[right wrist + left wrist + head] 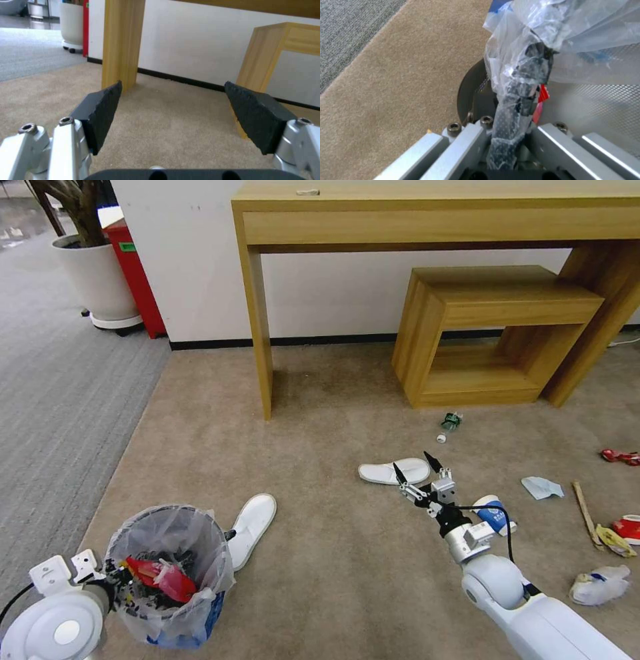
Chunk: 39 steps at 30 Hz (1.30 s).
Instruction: Pick up the trash bin and place the garbage on the floor into it.
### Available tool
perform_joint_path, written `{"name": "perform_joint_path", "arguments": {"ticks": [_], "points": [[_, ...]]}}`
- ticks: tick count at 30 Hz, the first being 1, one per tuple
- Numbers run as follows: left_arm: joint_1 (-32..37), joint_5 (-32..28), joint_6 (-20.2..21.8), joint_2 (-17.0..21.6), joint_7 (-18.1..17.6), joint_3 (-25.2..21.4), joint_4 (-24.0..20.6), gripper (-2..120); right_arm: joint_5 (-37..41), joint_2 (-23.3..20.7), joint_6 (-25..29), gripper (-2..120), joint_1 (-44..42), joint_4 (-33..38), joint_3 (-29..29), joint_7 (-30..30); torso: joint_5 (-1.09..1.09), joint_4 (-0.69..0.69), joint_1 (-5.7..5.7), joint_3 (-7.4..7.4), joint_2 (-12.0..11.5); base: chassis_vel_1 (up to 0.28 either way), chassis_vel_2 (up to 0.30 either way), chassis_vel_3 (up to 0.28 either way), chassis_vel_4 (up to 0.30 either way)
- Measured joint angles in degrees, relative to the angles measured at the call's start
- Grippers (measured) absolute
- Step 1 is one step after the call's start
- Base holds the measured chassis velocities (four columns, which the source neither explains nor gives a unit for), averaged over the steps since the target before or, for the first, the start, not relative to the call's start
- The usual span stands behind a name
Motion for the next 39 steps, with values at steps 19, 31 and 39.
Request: {"name": "perform_joint_path", "arguments": {"ticks": [19, 31, 39], "points": [[0.1, 0.1, -0.1, -0.1, 0.0, -0.1, -0.3, 0, -0.8, 0.6, 0.4, 80, 0.4, -0.6, -0.7, 0.0, 0.00, 0.01, -0.01, 0.00, 0.0, 0.041, 0.041, -0.044, -0.040], [0.0, 0.2, -0.2, -0.3, 0.0, 0.1, -0.1, 0, -0.9, 0.8, 0.6, 80, 0.4, -0.8, -0.8, 0.0, 0.00, 0.00, -0.01, 0.01, 0.0, 0.103, 0.113, -0.092, -0.104], [-0.1, 0.6, -0.3, -0.5, 0.1, 0.3, 0.0, 0, -1.1, 0.9, 0.8, 80, 0.4, -1.1, -0.8, -0.1, -0.01, 0.00, -0.01, 0.00, 0.0, 0.063, 0.058, -0.080, -0.067]]}}
